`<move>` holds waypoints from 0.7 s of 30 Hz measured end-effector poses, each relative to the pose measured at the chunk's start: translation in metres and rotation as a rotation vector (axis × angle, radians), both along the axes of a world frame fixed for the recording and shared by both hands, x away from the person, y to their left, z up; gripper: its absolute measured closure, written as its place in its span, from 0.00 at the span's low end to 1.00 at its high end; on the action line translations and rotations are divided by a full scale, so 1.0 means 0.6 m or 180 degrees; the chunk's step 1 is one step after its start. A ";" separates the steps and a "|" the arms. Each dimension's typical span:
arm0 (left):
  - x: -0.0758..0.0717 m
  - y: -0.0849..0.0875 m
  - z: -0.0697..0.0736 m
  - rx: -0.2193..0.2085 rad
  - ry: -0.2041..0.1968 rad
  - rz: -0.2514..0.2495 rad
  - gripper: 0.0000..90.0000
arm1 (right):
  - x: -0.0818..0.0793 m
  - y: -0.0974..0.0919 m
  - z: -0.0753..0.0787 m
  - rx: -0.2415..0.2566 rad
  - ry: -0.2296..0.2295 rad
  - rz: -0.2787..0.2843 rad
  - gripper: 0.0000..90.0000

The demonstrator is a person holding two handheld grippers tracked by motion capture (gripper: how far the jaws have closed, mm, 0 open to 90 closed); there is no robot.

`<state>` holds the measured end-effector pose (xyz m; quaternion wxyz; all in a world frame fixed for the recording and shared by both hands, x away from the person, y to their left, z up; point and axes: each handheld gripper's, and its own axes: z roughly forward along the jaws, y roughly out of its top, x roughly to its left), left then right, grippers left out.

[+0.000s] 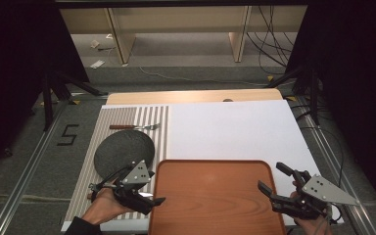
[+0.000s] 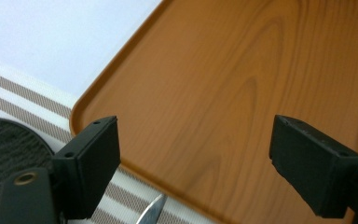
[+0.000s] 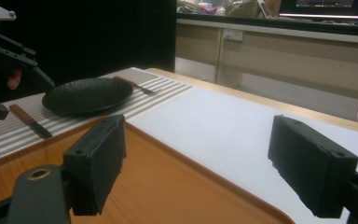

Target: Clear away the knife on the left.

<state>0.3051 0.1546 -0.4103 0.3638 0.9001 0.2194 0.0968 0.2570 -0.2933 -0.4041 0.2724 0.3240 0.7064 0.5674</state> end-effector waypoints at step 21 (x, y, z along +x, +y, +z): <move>0.014 0.067 -0.002 0.0630 0.0307 0.0013 0.18 | 0.000 0.002 -0.001 -0.0010 0.0000 0.0010 0.22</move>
